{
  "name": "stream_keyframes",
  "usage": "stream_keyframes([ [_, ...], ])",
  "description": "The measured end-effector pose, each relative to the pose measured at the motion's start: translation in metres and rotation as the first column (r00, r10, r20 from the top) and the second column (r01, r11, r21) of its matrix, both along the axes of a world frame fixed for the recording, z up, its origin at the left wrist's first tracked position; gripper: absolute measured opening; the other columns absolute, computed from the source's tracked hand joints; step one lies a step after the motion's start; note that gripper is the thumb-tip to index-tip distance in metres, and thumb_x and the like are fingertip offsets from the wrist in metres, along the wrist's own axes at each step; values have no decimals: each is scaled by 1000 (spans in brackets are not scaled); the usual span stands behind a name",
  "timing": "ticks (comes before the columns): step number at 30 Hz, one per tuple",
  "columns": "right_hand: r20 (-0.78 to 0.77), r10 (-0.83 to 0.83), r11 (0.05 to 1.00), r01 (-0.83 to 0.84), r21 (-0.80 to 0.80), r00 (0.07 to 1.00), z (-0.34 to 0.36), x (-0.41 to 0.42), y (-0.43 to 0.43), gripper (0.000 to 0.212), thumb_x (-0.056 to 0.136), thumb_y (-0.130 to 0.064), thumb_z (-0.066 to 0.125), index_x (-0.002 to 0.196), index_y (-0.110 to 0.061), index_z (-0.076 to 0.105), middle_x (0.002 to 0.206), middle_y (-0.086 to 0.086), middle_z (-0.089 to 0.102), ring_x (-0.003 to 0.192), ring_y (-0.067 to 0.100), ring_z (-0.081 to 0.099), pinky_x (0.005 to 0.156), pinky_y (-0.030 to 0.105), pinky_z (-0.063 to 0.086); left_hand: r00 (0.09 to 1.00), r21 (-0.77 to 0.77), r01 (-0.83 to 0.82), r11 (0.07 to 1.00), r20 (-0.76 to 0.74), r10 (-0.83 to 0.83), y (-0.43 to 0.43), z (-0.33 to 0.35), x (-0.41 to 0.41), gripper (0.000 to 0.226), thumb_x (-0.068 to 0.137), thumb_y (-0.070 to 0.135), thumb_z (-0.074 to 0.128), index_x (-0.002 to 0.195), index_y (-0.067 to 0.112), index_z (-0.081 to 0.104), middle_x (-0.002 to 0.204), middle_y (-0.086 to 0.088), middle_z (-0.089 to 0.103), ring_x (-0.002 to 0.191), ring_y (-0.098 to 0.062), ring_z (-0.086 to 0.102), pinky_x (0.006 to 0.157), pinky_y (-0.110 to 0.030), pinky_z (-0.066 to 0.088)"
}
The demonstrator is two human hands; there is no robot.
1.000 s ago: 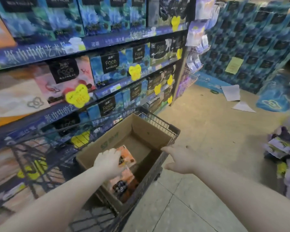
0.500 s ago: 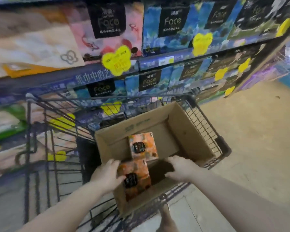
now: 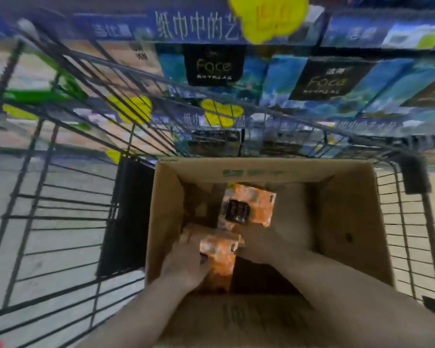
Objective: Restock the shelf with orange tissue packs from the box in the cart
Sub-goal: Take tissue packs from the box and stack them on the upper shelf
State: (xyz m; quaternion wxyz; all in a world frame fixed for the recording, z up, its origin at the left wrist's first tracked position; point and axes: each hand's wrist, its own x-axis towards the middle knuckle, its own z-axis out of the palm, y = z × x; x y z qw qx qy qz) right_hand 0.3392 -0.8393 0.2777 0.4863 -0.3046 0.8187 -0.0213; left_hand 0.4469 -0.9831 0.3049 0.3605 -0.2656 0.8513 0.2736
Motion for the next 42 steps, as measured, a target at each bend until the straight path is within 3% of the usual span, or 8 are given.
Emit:
stream_keyframes([
  [6,-23,129,989,-131,-69,991,-62,-4,-33,75,82,-51,63,141,-14,33,136,11,44,123,34,46,96,44,46,968,-1,-249,968,40,249,1,-54,2,75,88,42,58,148,24,19,156,0,13,139,-21,28,115,-37,27],
  [12,-37,247,968,-248,-27,968,-85,-2,-55,78,71,-62,68,127,-13,46,129,12,44,118,34,47,93,42,43,978,-118,-211,970,-18,210,9,-77,11,83,87,45,58,150,23,9,158,1,4,143,-21,13,118,-37,22],
  [18,20,211,976,-212,42,977,-90,3,-61,74,70,-49,77,127,-12,48,132,14,43,116,34,47,95,41,44,968,-99,-243,965,-87,235,11,-76,14,78,88,37,60,149,23,14,158,1,6,144,-19,11,118,-33,19],
  [22,97,12,1000,-13,15,995,-79,-2,-49,83,69,-42,80,137,-15,41,136,9,39,121,26,46,99,32,40,940,2,-286,958,-195,281,5,-72,20,79,85,28,66,148,23,19,156,1,13,143,-18,18,118,-29,20],
  [26,100,-198,980,199,-3,975,-51,-10,-19,77,69,-40,80,132,-19,41,129,2,49,115,21,50,93,33,45,918,38,-388,921,-70,390,-1,-58,20,86,86,33,65,151,26,8,159,1,6,146,-20,14,117,-37,23],
  [32,142,-471,873,483,-66,871,13,-33,36,82,72,-39,79,139,-16,37,134,3,48,119,20,49,87,26,42,832,132,-554,822,55,552,3,-18,9,103,77,52,70,153,20,8,154,-9,26,140,-26,30,112,-35,30],
  [37,189,-611,756,637,-150,769,69,-37,53,79,71,-35,81,135,-12,41,130,2,51,115,17,52,90,28,47,703,361,-664,655,3,712,19,32,-1,63,80,25,74,135,16,44,121,-2,60,112,-19,56,93,-29,42],
  [42,262,-636,675,688,-267,726,123,-44,44,63,72,-28,82,123,-15,48,119,1,59,97,13,59,79,29,53,614,381,-673,634,-190,766,19,78,-15,45,78,16,76,113,15,48,107,-5,64,82,-15,60,62,-19,49],
])
